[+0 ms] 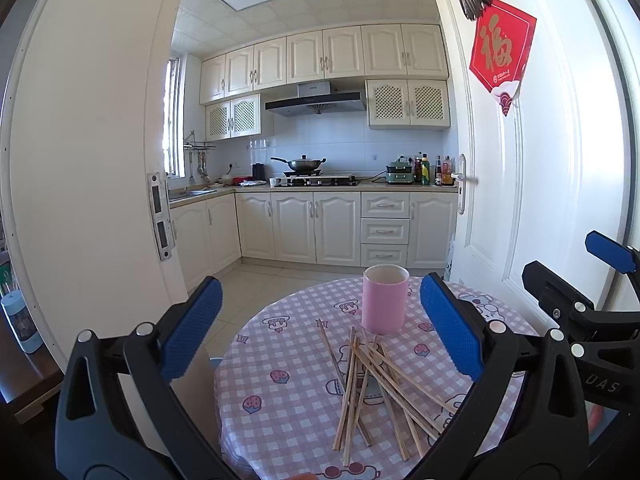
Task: Organize utensils
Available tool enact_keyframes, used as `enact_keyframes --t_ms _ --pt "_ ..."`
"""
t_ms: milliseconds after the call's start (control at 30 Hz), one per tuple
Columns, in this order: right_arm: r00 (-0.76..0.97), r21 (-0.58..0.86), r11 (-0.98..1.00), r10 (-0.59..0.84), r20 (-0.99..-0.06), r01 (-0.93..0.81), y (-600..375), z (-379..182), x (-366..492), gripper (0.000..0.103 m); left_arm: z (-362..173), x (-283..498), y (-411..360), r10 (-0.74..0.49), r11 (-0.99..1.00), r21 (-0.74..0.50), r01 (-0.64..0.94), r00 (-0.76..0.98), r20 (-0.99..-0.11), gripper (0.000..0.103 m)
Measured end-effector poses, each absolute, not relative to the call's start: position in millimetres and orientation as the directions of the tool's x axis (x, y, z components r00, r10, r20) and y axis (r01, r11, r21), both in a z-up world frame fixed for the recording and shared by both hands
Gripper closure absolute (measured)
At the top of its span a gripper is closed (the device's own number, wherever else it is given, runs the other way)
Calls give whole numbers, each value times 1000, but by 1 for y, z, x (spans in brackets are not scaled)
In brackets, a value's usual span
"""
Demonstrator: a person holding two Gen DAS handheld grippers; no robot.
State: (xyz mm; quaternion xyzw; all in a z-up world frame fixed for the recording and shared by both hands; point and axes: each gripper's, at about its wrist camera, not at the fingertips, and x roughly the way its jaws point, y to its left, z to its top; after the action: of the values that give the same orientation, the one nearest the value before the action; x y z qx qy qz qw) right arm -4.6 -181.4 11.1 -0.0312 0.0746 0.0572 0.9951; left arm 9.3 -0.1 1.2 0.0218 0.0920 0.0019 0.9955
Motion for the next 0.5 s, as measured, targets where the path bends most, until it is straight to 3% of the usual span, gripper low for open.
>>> enact_keyframes --t_ms 500 --pt "979 -62 991 110 -170 -122 -179 13 12 7 6 29 -2 7 998 57 4 981 -195 6"
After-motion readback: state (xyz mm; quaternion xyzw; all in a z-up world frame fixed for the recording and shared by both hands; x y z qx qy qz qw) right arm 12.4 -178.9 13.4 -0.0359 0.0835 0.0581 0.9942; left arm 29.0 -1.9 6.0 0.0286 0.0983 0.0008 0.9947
